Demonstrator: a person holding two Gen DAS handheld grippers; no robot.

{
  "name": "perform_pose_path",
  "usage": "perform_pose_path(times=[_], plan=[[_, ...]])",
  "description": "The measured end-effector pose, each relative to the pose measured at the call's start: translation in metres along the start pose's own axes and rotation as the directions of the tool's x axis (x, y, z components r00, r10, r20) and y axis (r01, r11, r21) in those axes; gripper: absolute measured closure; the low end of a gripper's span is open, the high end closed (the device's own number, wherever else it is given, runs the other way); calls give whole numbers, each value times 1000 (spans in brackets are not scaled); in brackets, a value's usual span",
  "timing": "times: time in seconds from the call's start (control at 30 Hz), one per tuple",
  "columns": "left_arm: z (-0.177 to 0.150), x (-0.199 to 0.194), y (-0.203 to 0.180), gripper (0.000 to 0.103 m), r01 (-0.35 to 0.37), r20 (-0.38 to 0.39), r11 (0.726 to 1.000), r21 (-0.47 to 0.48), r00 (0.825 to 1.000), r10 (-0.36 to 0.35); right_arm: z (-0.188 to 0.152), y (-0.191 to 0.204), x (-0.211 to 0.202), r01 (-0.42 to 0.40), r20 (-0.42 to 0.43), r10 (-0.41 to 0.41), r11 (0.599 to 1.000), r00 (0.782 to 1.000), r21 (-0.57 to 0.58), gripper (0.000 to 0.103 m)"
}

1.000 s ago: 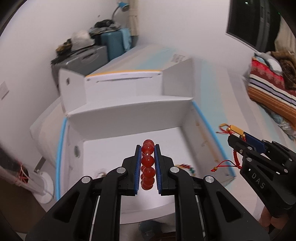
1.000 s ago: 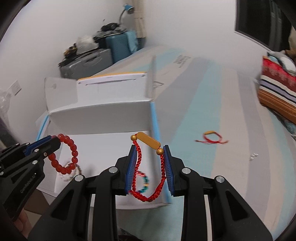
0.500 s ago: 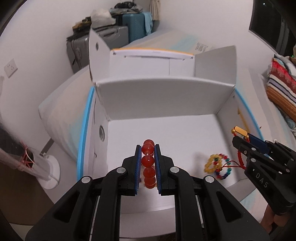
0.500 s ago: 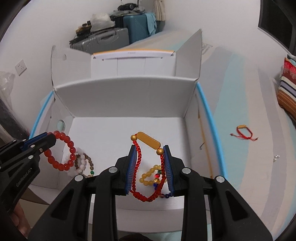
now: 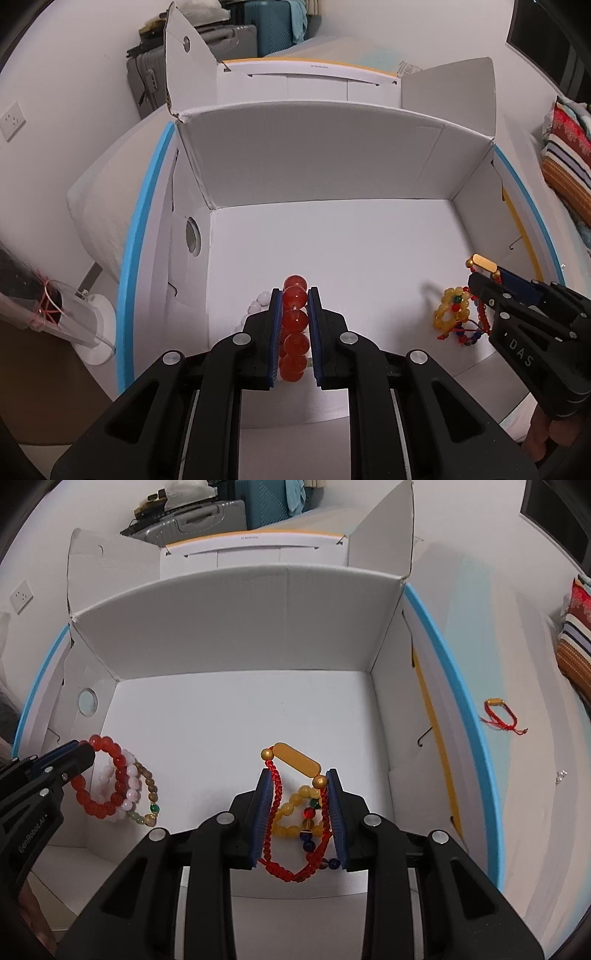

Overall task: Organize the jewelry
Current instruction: 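Open both tools and withdraw them from the box over the bed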

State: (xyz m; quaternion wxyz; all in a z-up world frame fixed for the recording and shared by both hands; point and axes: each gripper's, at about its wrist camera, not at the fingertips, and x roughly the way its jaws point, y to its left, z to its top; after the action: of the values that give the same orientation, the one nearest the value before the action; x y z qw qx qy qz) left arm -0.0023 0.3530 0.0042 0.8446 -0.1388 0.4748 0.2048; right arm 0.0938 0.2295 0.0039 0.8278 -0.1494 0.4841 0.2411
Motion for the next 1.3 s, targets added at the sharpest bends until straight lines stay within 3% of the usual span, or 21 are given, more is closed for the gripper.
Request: perform_pose_path(times=[0.17, 0.23, 0.27, 0.33, 0.4, 0.47, 0.53, 0.67, 0.9, 1.3], plan=[[1, -4, 1, 87, -7, 13, 1000, -6, 1000, 7, -1, 1, 0, -6, 1, 6, 1000, 1000, -2, 71], [2, -10, 0, 85, -13, 23, 1000, -4, 1000, 13, -1, 1, -5, -15, 13, 15, 1000, 1000, 2, 63], [3, -13, -2, 72, -15, 28, 1000, -4, 999, 15, 0, 1, -7, -17, 20, 17, 1000, 1000, 2, 60], [3, -24, -2, 54, -13, 64, 1000, -14, 998, 14, 0, -1, -17, -22, 48, 21, 1000, 999, 5, 40], [4, -32, -4, 52, -19, 79, 1000, -9, 997, 20, 2, -5, -29, -21, 86, 20, 1000, 996, 13, 29], [4, -38, -6, 36, -16, 95, 1000, -10, 995, 17, 3, -14, -45, -11, 127, 8, 1000, 992, 26, 25], [4, -46, -11, 32, -14, 116, 1000, -5, 993, 14, 4, -24, -59, 2, 151, -7, 999, 988, 34, 19], [4, -59, -24, 10, -13, 156, 1000, 12, 988, 11, 6, -46, -80, 33, 197, -43, 998, 979, 54, 12], [11, -81, -66, 6, 25, 208, 998, 58, 977, -36, -3, -98, -113, 62, 262, -87, 993, 961, 100, 8], [24, -94, -180, 6, 124, 234, 974, 188, 958, -167, -28, -212, -140, 148, 250, -209, 959, 945, 244, 8]])
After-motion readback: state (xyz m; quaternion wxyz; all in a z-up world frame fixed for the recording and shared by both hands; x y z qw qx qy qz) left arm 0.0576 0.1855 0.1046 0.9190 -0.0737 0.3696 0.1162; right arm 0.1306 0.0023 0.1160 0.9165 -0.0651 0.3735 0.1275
